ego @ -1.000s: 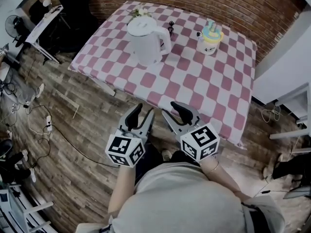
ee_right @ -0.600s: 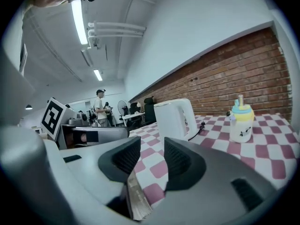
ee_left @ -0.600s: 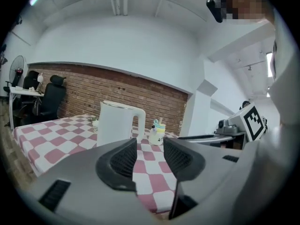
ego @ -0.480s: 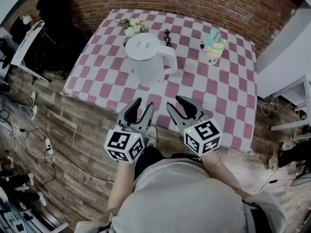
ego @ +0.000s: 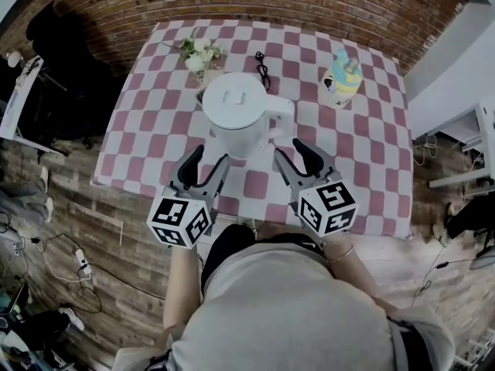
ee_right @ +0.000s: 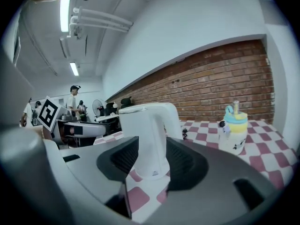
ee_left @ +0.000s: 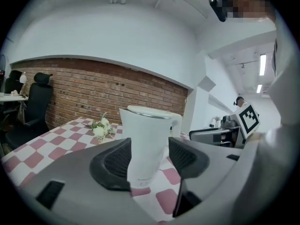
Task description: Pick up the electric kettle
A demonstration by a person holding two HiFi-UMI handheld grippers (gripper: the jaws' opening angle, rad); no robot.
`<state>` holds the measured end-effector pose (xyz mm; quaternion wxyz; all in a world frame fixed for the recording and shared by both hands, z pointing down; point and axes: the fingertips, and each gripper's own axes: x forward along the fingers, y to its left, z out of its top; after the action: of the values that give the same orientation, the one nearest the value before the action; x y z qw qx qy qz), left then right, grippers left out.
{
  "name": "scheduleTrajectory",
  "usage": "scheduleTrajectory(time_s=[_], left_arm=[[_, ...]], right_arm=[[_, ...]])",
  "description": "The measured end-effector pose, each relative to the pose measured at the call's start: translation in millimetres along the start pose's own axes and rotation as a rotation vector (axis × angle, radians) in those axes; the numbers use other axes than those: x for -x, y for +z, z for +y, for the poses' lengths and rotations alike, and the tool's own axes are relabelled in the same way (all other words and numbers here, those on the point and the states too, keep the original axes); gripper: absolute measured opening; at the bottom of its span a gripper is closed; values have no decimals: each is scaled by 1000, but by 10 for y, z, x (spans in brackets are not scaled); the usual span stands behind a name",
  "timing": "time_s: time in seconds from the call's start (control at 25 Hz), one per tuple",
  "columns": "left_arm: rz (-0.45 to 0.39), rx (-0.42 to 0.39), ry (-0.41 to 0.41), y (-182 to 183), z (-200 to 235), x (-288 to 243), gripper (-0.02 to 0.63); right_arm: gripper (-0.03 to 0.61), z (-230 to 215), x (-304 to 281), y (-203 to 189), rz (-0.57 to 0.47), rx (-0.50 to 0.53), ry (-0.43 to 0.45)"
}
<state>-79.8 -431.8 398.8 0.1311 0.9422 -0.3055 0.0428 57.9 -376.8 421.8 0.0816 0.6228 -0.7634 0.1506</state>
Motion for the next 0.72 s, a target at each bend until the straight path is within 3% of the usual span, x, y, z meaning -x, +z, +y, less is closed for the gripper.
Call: scheduleTrajectory(time_s=[0.24, 0.36, 0.72], left_arm=[[72, -31, -141, -96, 263, -233, 316], [110, -102, -214, -188, 296, -368, 358], [159, -202, -365, -222, 385, -600, 396]], right_arm=[[192, -225, -190, 9, 9, -15, -120], [214, -310, -268, -2, 25, 3, -159], [245, -528, -470, -12, 83, 87, -223]])
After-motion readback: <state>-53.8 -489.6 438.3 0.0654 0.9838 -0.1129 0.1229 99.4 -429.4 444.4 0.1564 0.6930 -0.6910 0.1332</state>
